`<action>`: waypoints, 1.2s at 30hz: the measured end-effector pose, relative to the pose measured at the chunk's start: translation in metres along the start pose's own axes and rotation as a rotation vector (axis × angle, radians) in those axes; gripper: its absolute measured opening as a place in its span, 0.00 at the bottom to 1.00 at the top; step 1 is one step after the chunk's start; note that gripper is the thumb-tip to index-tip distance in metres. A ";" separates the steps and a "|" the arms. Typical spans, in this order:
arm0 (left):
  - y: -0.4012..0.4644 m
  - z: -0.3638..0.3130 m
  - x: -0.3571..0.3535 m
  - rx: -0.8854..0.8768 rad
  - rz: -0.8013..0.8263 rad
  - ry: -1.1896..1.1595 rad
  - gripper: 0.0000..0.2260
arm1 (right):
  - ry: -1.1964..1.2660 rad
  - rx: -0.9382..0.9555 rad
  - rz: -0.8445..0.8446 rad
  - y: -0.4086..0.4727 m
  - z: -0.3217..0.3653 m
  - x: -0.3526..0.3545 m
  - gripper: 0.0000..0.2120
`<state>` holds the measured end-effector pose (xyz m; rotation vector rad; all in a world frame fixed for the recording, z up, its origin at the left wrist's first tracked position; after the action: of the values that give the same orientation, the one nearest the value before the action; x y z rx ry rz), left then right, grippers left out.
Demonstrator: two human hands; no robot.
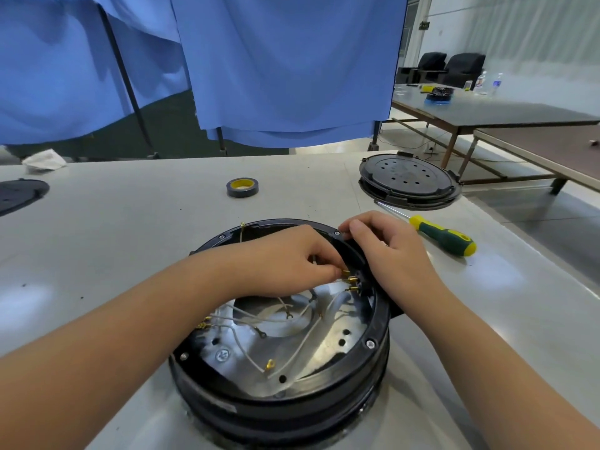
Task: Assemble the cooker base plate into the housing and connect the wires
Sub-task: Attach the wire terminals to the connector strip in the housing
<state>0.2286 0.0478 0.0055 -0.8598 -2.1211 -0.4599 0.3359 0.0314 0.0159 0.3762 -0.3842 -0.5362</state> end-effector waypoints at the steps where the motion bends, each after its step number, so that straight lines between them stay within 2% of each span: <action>1: 0.000 0.001 -0.003 0.005 0.023 -0.006 0.10 | 0.000 0.000 -0.001 0.000 0.000 0.000 0.10; 11: 0.005 0.012 -0.004 0.087 0.094 -0.098 0.09 | 0.011 -0.031 0.000 -0.001 -0.004 -0.001 0.10; 31: 0.005 -0.006 -0.004 -0.022 0.126 -0.013 0.13 | 0.014 -0.041 0.004 -0.002 -0.002 0.000 0.10; 36: 0.008 -0.006 -0.001 -0.021 0.105 -0.015 0.09 | 0.017 -0.042 -0.001 -0.002 -0.002 0.000 0.10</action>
<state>0.2381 0.0490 0.0088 -0.9842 -2.0765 -0.4221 0.3357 0.0306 0.0138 0.3407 -0.3560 -0.5407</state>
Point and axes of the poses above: each hand's wrist, its own y-axis towards the middle knuckle, its own x-axis out of the back of the hand, z = x × y, the point moved 10 cm from there along y, towards the middle knuckle, and after that the axes turned 11 degrees about -z, right-handed, at the moved point
